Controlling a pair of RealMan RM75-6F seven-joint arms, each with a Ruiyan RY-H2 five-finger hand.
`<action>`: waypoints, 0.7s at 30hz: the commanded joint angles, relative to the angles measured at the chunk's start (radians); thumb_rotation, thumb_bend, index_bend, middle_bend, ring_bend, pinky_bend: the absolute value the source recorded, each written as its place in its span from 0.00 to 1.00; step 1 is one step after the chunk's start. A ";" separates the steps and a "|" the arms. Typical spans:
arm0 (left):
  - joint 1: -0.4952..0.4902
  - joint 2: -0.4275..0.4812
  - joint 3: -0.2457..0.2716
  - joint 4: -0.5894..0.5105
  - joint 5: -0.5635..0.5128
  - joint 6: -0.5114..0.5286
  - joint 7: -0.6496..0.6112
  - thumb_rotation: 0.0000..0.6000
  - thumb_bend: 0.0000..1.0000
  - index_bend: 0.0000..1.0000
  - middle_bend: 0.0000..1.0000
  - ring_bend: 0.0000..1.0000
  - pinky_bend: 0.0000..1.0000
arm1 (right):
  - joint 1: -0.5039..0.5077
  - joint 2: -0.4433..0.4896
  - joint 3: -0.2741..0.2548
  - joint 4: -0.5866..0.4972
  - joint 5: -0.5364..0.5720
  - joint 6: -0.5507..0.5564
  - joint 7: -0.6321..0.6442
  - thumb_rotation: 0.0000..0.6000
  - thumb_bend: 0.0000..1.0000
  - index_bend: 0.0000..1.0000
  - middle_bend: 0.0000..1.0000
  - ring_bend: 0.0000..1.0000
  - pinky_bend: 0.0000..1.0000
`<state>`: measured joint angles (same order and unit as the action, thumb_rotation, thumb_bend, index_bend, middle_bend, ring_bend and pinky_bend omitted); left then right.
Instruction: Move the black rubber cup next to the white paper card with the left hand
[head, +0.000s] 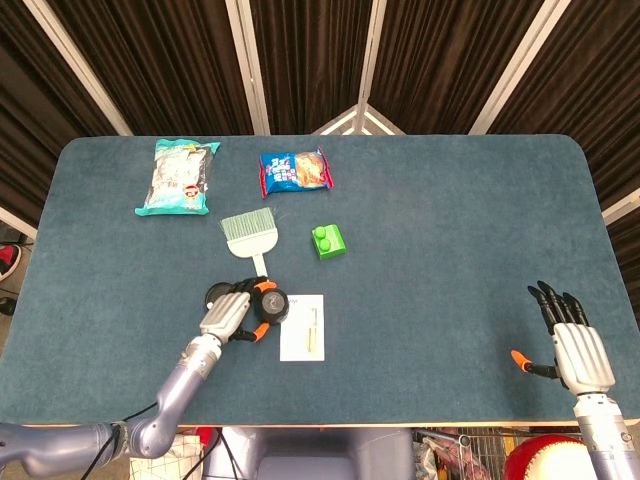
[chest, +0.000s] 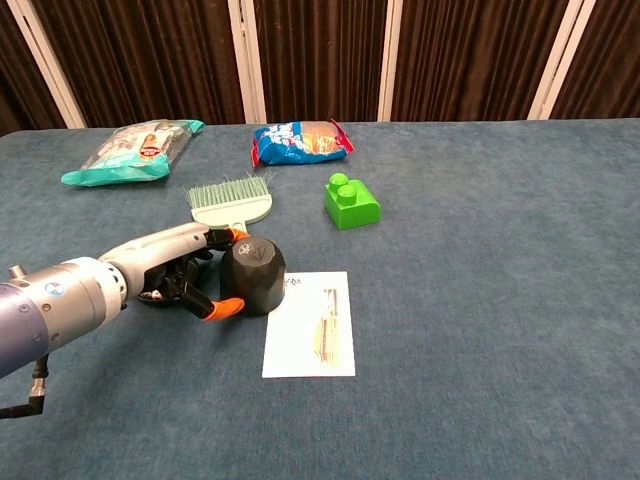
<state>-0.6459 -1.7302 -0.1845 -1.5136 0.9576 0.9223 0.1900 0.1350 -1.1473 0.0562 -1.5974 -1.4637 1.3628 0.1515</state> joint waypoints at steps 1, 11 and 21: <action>-0.002 0.012 0.006 -0.012 0.010 0.010 0.015 1.00 0.36 0.10 0.00 0.00 0.00 | 0.001 0.002 0.000 -0.001 0.002 -0.004 -0.001 1.00 0.22 0.08 0.04 0.11 0.04; 0.016 0.057 0.024 -0.057 0.053 0.054 0.028 1.00 0.22 0.00 0.00 0.00 0.00 | 0.008 0.008 -0.002 -0.013 0.011 -0.025 -0.004 1.00 0.22 0.08 0.04 0.11 0.04; 0.221 0.278 0.104 -0.313 0.314 0.460 0.071 1.00 0.24 0.07 0.00 0.00 0.00 | -0.001 0.007 0.007 -0.007 0.010 0.004 0.001 1.00 0.22 0.08 0.03 0.11 0.04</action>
<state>-0.5363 -1.5557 -0.1319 -1.7270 1.1413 1.1883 0.2302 0.1377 -1.1401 0.0636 -1.6034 -1.4493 1.3597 0.1539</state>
